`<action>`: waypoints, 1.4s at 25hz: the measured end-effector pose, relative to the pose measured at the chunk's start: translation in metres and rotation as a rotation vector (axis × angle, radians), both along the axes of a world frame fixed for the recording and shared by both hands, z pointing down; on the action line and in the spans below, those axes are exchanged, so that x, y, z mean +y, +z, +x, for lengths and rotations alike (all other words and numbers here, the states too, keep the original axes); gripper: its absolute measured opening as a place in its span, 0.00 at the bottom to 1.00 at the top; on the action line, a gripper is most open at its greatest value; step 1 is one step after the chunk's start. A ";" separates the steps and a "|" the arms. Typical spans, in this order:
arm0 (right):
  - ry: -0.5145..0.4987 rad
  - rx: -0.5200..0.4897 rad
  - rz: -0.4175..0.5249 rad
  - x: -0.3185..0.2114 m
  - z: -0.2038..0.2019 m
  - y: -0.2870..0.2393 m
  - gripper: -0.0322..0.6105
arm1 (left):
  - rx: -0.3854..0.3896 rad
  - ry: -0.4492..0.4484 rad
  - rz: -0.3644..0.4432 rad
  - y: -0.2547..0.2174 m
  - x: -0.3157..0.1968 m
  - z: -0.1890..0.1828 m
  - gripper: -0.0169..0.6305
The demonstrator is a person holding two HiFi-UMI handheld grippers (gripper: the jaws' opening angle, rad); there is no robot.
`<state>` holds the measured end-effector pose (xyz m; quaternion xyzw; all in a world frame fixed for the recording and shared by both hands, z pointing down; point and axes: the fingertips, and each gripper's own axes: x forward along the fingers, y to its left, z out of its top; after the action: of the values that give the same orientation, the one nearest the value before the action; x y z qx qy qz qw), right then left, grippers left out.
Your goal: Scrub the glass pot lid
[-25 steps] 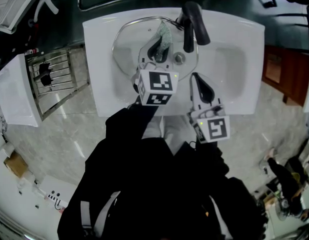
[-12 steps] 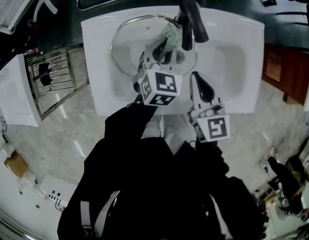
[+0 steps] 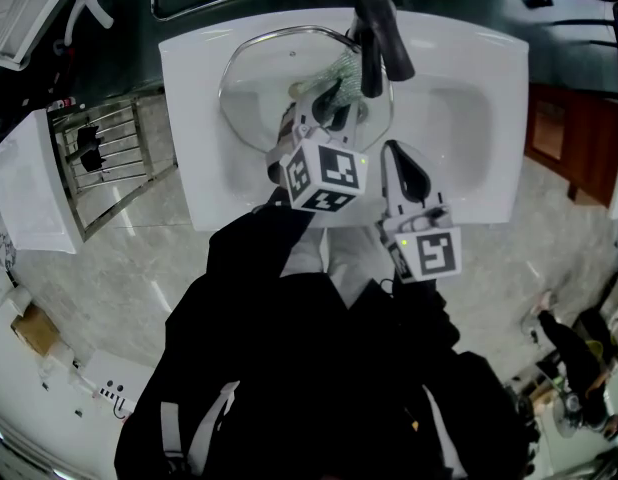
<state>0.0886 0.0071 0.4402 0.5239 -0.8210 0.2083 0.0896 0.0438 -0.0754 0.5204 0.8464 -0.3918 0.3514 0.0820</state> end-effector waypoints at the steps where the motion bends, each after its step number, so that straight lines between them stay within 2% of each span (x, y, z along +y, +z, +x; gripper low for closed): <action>1: 0.001 0.000 -0.001 0.000 0.000 0.000 0.03 | -0.006 0.010 0.000 0.001 0.001 0.001 0.16; 17: 0.027 0.004 -0.003 0.004 0.010 0.002 0.03 | -0.069 0.109 0.006 0.010 0.016 0.014 0.16; 22: 0.007 0.062 0.008 0.010 0.017 0.009 0.03 | -0.087 0.140 0.002 0.012 0.021 0.016 0.16; 35: 0.014 0.054 0.020 0.009 0.017 0.005 0.03 | -0.122 0.207 -0.011 0.022 0.035 0.024 0.16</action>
<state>0.1059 0.0163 0.4454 0.5361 -0.8166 0.1864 0.1051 0.0677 -0.0404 0.5427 0.8589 -0.3048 0.4108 0.0258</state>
